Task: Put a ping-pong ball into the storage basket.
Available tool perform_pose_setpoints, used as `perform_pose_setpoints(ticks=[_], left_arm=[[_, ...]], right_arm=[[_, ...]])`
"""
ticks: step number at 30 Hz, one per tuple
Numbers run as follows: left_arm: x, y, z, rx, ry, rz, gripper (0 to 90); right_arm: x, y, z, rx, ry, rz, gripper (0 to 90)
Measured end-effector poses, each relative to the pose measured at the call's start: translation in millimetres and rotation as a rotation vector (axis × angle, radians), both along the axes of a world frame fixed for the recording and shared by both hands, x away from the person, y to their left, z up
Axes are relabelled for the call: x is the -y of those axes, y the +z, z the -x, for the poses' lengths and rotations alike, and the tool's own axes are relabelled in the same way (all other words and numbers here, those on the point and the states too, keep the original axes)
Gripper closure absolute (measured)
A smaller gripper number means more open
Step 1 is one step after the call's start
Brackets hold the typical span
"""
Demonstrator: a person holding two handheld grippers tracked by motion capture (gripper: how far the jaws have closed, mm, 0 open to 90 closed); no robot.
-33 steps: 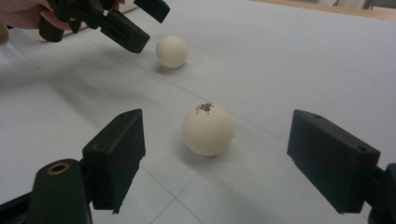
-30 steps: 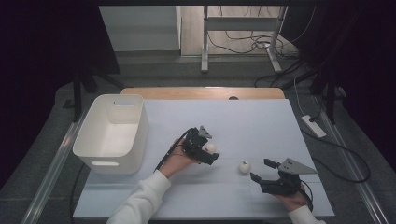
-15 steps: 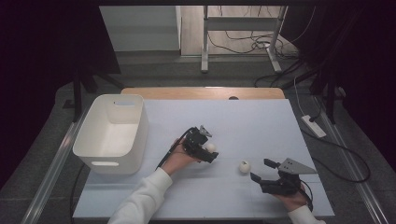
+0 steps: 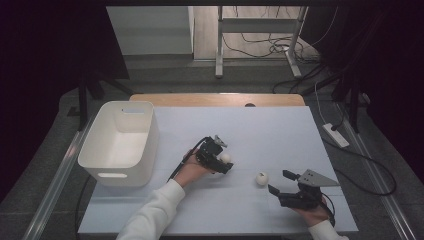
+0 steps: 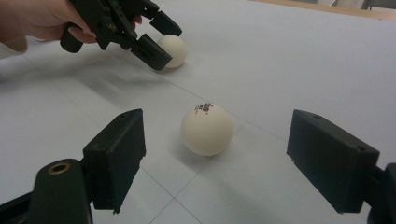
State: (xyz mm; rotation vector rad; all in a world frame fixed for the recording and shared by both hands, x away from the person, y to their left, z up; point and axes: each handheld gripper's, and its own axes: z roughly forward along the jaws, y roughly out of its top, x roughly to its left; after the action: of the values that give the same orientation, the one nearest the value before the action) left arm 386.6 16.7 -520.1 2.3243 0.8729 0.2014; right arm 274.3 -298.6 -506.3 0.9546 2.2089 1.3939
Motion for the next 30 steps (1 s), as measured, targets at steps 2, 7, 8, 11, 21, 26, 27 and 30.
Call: perform_pose_setpoints(ticks=[2, 7, 8, 11, 21, 26, 27, 30], left_arm=[[0.1, -0.3, -0.4, 0.004, 0.004, -0.004, 22.8], [-1.4, -0.1, -1.0, 0.007, 0.002, 0.006, 34.2], [-1.6, -0.1, -1.2, 0.006, 0.002, 0.008, 36.0], [-1.7, 0.1, -1.2, 0.004, -0.001, 0.015, 41.1], [-2.1, 0.5, -1.2, -0.004, -0.011, 0.016, 51.3], [-2.3, 1.7, -0.7, -0.008, -0.015, 0.028, 51.4], [-2.8, 2.3, -0.7, -0.004, -0.017, 0.027, 51.4], [-4.0, 3.2, -0.5, -0.013, -0.021, 0.038, 51.5]], right_arm=[[-0.1, 0.0, 0.1, -0.001, -0.001, 0.001, 19.3], [0.0, 0.0, 0.2, 0.000, -0.001, 0.002, 19.3], [0.1, 0.1, 0.2, 0.000, -0.002, 0.002, 19.3], [0.3, 0.4, 0.6, 0.000, -0.001, 0.001, 19.4], [0.5, 0.6, 0.5, 0.004, -0.002, 0.002, 19.4], [0.5, 0.5, 0.3, 0.004, -0.003, 0.001, 19.4], [0.5, 0.5, 0.3, 0.004, -0.003, 0.001, 19.4], [0.6, 0.6, 0.4, 0.004, -0.002, 0.002, 19.4]])
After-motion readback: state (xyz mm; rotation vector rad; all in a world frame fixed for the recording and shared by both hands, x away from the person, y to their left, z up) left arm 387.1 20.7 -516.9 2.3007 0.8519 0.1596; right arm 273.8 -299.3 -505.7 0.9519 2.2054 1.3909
